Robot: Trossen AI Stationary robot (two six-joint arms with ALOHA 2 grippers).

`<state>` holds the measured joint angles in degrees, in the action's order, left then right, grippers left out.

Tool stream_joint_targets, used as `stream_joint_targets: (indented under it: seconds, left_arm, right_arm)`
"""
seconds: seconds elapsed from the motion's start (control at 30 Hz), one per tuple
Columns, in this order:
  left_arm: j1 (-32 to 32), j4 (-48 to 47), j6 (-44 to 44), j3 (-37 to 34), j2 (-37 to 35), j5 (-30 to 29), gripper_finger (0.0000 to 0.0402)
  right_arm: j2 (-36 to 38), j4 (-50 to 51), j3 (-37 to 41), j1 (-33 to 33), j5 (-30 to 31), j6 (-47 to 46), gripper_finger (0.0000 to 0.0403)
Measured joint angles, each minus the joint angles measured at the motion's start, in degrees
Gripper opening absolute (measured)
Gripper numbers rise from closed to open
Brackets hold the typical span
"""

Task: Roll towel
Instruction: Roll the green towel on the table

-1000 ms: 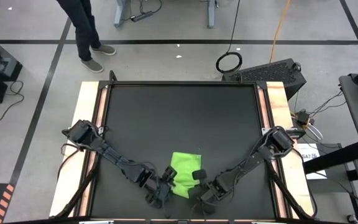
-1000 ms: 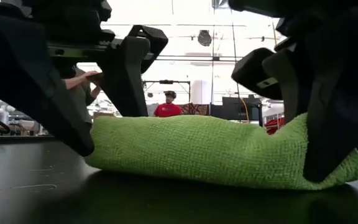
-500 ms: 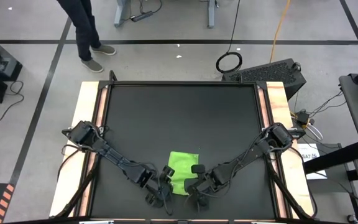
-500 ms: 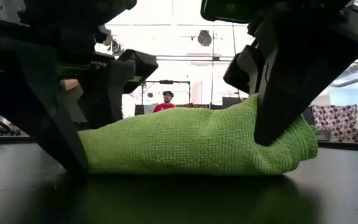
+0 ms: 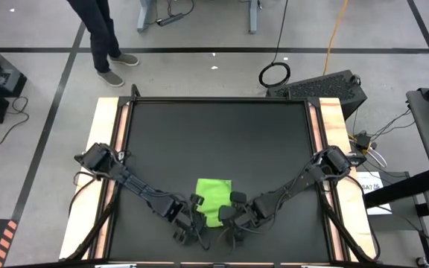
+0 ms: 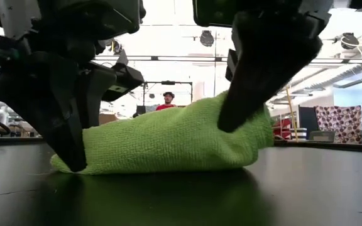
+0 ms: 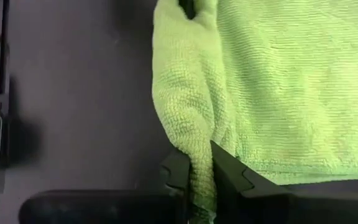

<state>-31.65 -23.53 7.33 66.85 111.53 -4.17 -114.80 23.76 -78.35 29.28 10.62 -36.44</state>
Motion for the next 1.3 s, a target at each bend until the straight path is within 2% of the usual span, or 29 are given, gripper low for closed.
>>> stream_joint_targets:
  seconds: [0.2, 0.5, 0.77, 0.87, 1.0, 1.3]
  left_arm:
    - [0.3, -0.6, 4.2, -0.1, 0.1, 3.0, 0.0016]
    - [0.3, -0.6, 8.8, -0.3, -0.8, 7.0, 0.0016]
    - [0.5, 0.9, 8.9, -0.4, -0.9, 6.7, 0.0015]
    - [0.6, 1.0, 9.0, -0.4, -0.9, 5.6, 0.0015]
    - [0.9, 0.5, 8.7, -0.4, -0.8, 5.2, 0.0015]
    - [1.2, 0.2, 7.4, -0.4, -0.8, 2.9, 0.0016]
  right_arm:
    - [0.1, -0.1, 0.0, -0.4, -0.3, -1.9, 0.0051]
    - [0.1, 0.0, 0.0, -2.5, -3.9, -3.6, 0.0128]
    - [1.7, 0.5, 0.0, -4.4, -4.6, 2.1, 0.0181]
    - [3.3, 5.7, 0.0, -5.3, -4.3, 3.9, 0.0187]
    - [5.2, 14.8, 0.1, -5.7, -0.8, 8.2, 0.0187]
    - [14.2, 19.4, 0.0, -1.7, 12.4, 17.1, 0.0187]
